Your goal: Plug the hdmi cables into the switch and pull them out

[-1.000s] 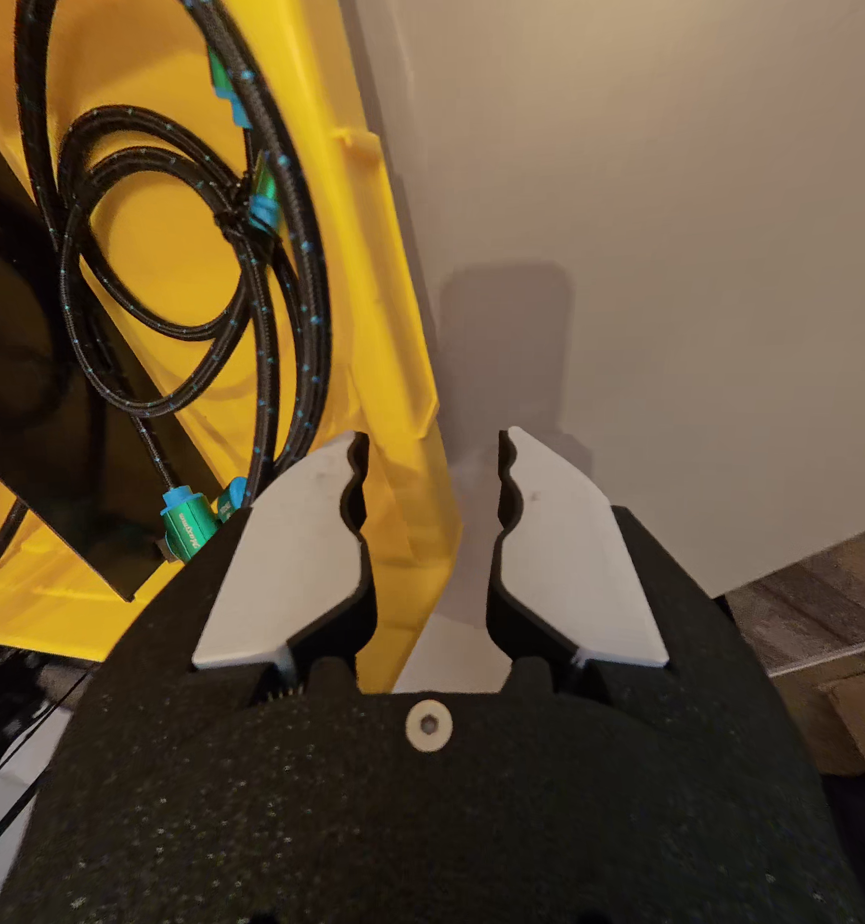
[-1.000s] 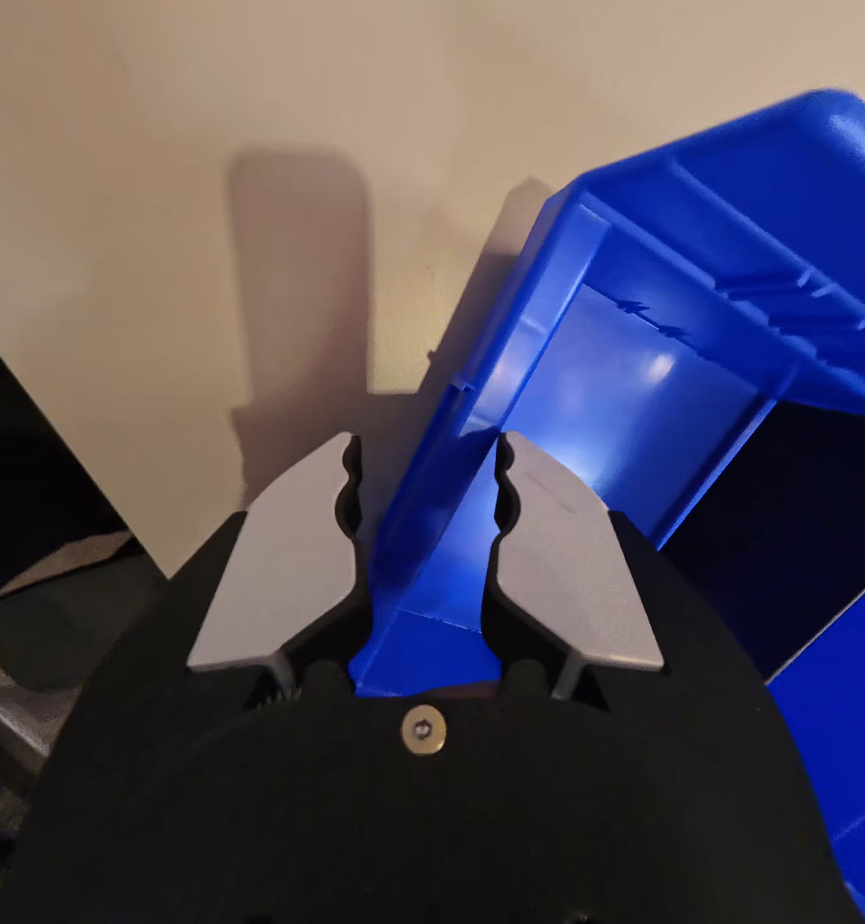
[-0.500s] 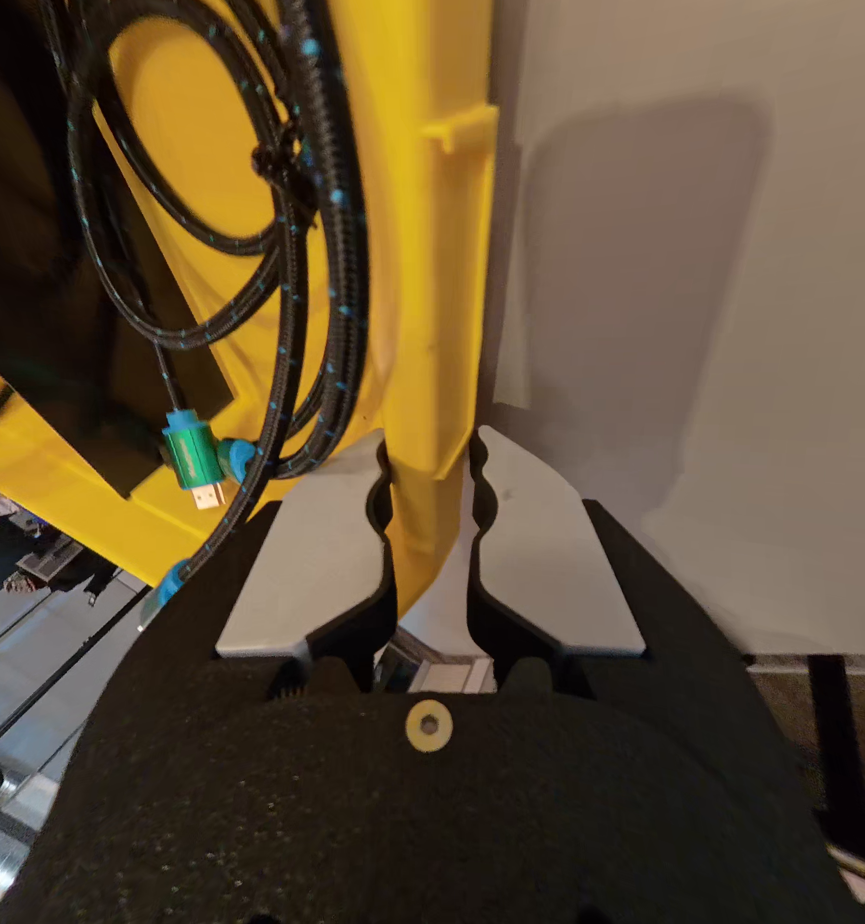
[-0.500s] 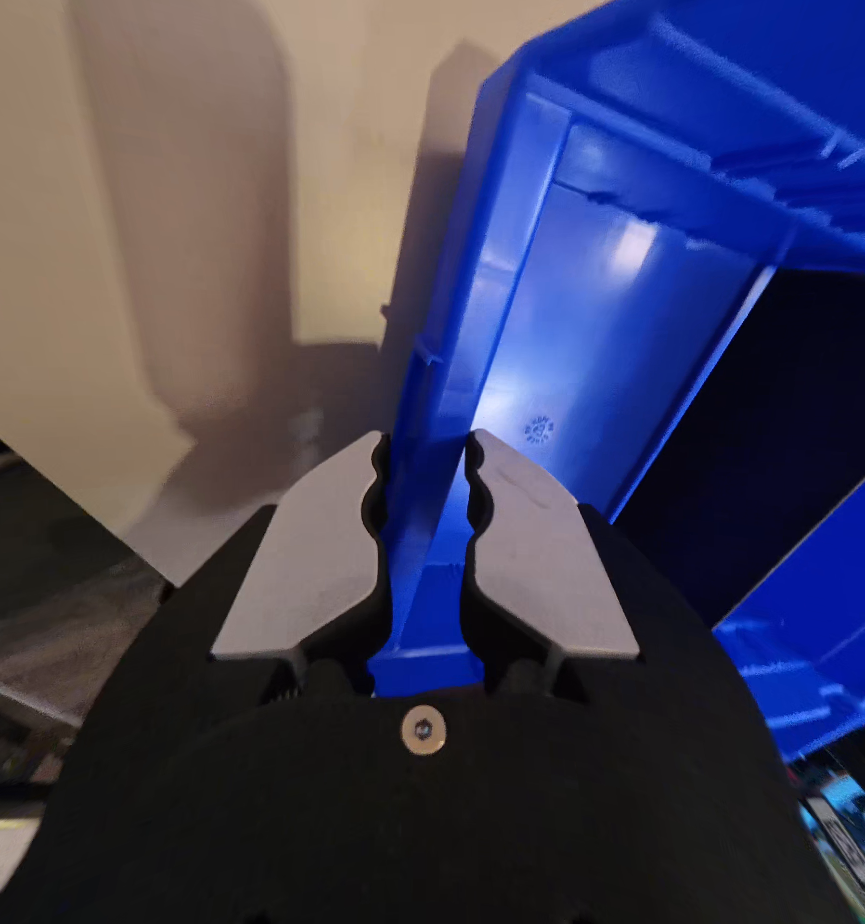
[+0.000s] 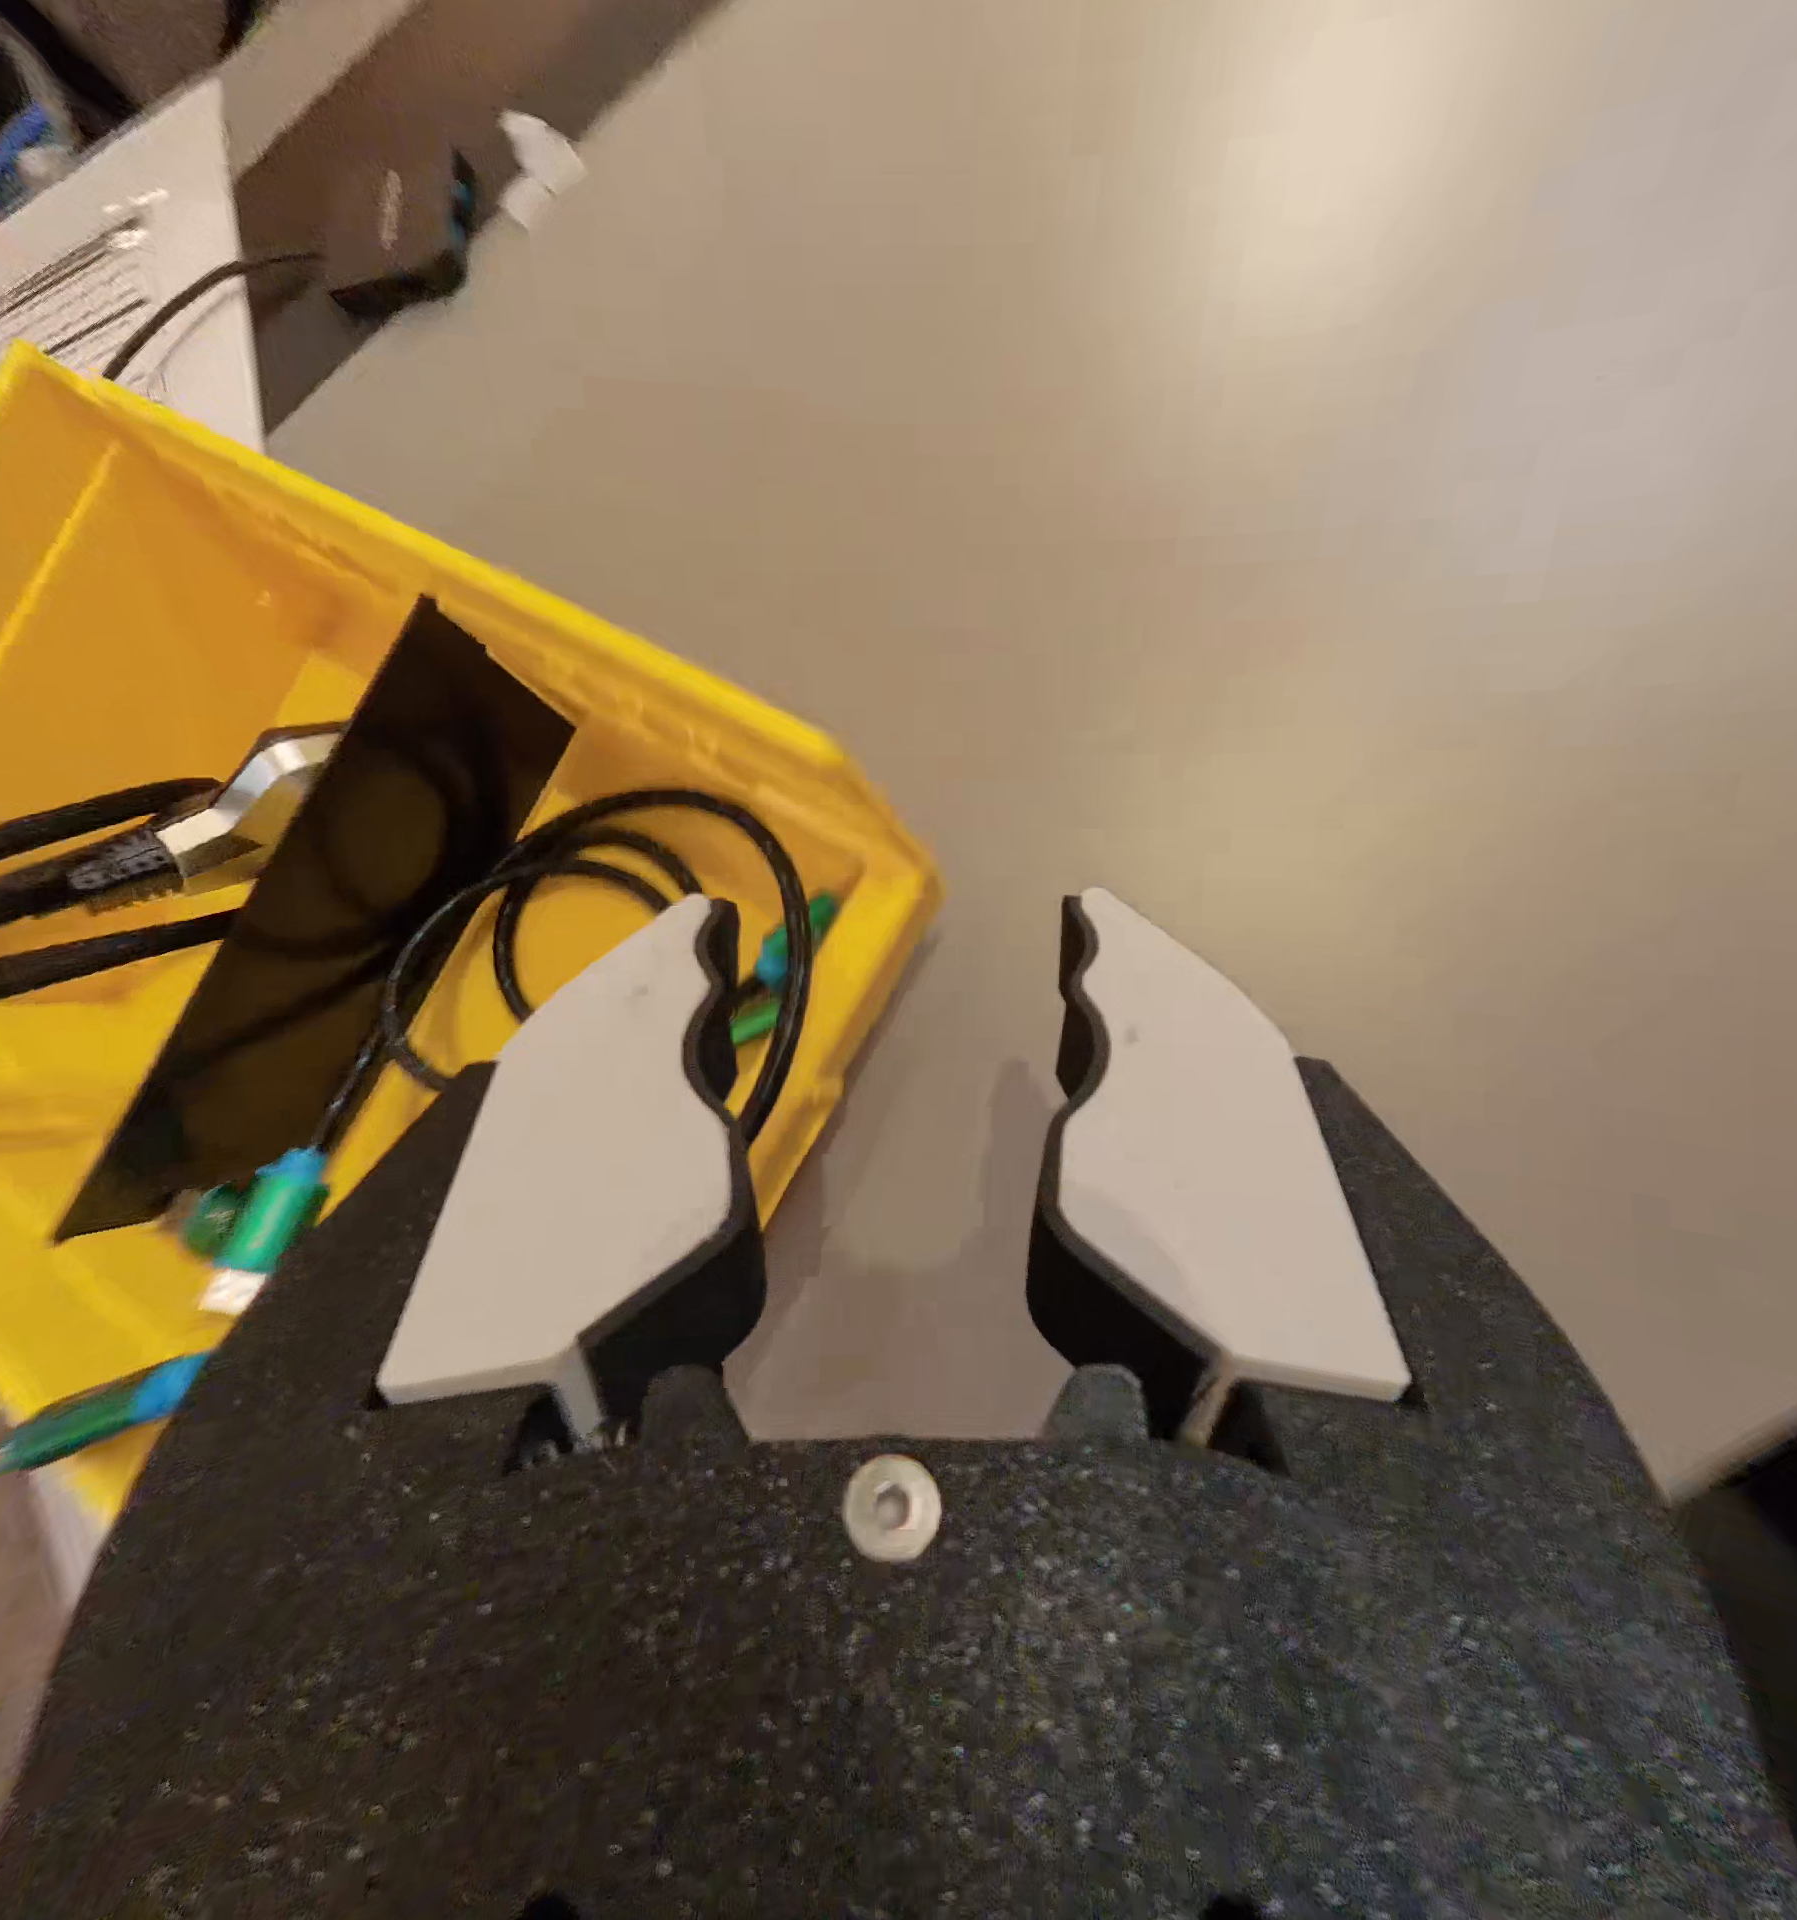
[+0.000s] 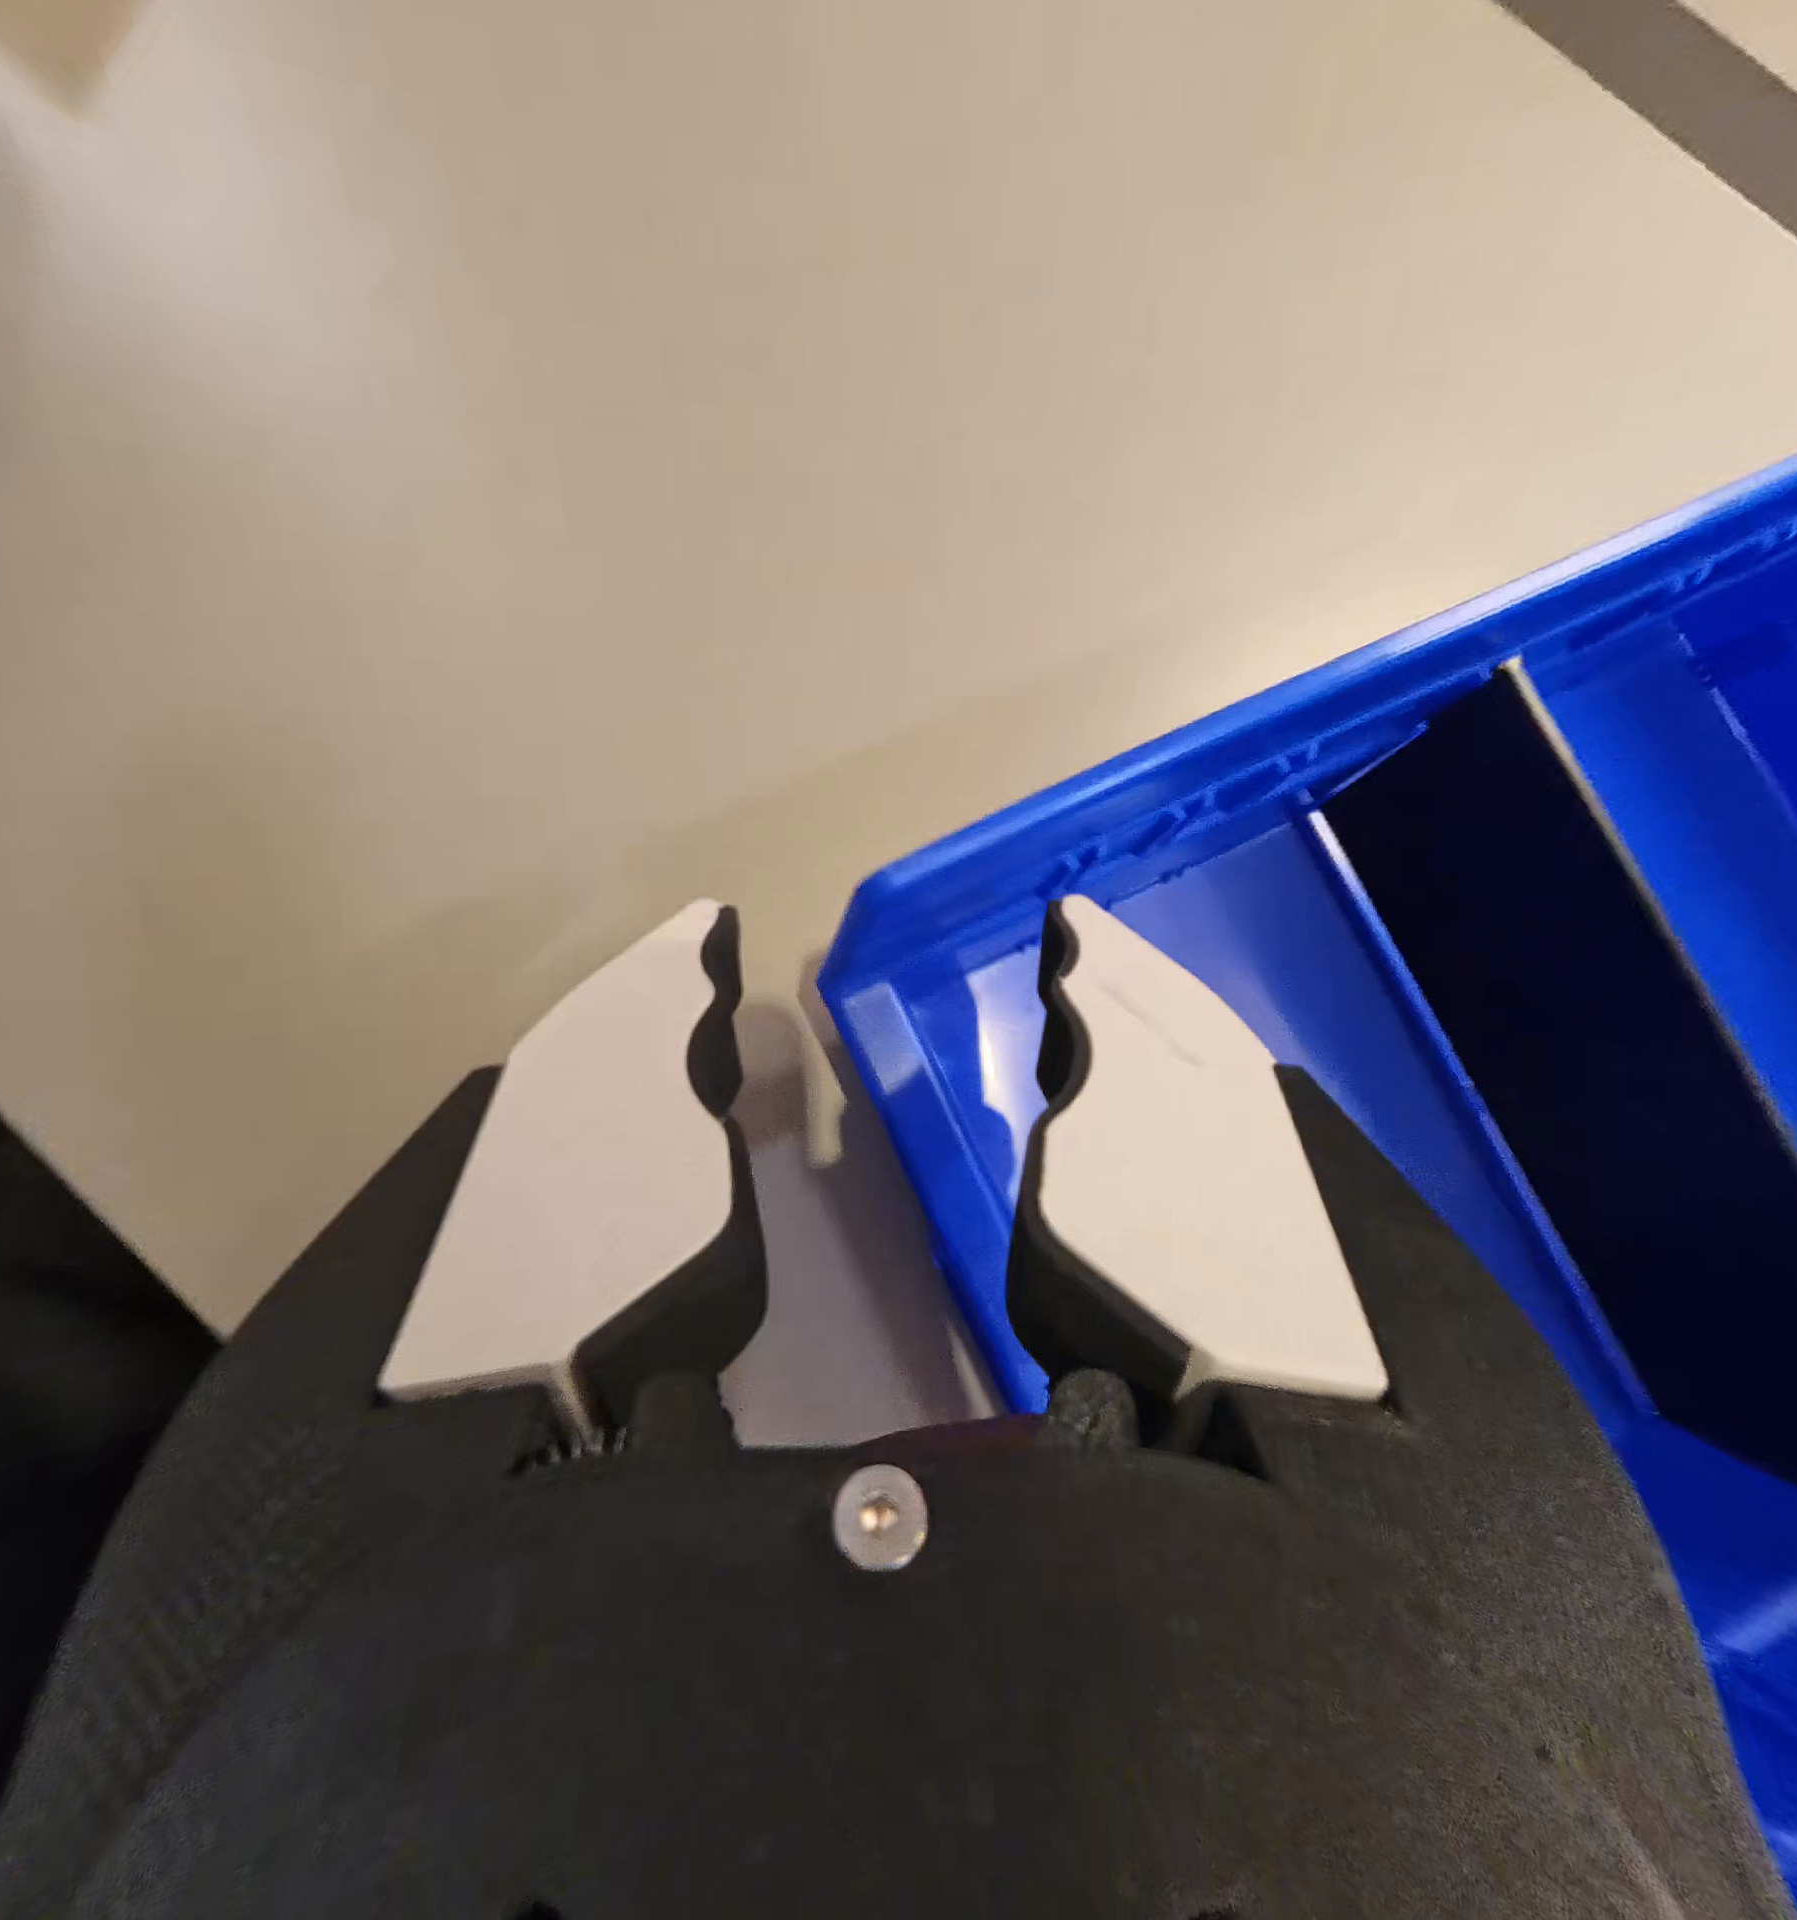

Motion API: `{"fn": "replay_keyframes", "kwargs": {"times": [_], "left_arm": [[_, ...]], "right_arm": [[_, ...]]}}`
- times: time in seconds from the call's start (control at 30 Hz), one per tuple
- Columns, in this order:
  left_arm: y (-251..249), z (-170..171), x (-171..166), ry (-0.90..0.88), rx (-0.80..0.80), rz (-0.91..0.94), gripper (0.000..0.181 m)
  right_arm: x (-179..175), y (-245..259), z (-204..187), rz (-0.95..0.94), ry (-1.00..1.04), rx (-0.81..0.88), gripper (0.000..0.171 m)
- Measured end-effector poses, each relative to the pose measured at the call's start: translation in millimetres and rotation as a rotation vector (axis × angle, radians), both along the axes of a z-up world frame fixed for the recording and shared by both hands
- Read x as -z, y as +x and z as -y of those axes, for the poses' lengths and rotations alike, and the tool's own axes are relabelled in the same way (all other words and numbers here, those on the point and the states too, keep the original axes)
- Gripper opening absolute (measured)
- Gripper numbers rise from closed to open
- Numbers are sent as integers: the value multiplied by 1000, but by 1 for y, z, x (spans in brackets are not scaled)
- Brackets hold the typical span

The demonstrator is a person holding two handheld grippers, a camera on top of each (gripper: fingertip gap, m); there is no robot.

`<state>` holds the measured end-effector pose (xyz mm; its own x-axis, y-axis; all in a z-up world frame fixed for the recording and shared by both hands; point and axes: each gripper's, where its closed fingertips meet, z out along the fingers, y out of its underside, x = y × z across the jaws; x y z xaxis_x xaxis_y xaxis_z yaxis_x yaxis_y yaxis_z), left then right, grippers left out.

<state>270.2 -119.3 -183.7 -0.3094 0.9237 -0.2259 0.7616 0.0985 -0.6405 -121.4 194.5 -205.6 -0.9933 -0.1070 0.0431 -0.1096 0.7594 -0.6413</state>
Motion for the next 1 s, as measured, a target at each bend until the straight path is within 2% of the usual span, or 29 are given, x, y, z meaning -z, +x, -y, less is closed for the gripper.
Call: {"fn": "replay_keyframes", "kwargs": {"times": [0.03,0.1,0.2,0.27,0.3,0.33,0.47,0.7,0.83,1.0], "left_arm": [[-11,7,6,-9,-59,-29,62],[-25,21,21,-38,-142,-37,68],[-36,41,29,-90,-257,-84,61],[-41,50,32,-112,-296,-129,45],[-39,57,31,-158,-322,-131,31],[-38,60,31,-183,-315,-136,31],[-20,64,30,-227,-353,-162,24],[47,65,27,-305,-479,-222,6],[66,58,26,-243,-522,-344,5],[71,56,26,-291,-557,-370,4]], "right_arm": [[5,3,4,18,-31,42,58],[14,6,10,34,-83,126,61],[19,4,17,36,-182,248,61],[19,-1,19,14,-228,318,51],[19,-5,19,-16,-242,346,41],[19,-11,18,-58,-252,369,30],[18,-16,15,-97,-275,352,29],[18,-37,-14,-198,-250,313,21],[17,-55,-27,-251,-238,316,16],[17,-72,-20,-239,-259,313,15]]}}
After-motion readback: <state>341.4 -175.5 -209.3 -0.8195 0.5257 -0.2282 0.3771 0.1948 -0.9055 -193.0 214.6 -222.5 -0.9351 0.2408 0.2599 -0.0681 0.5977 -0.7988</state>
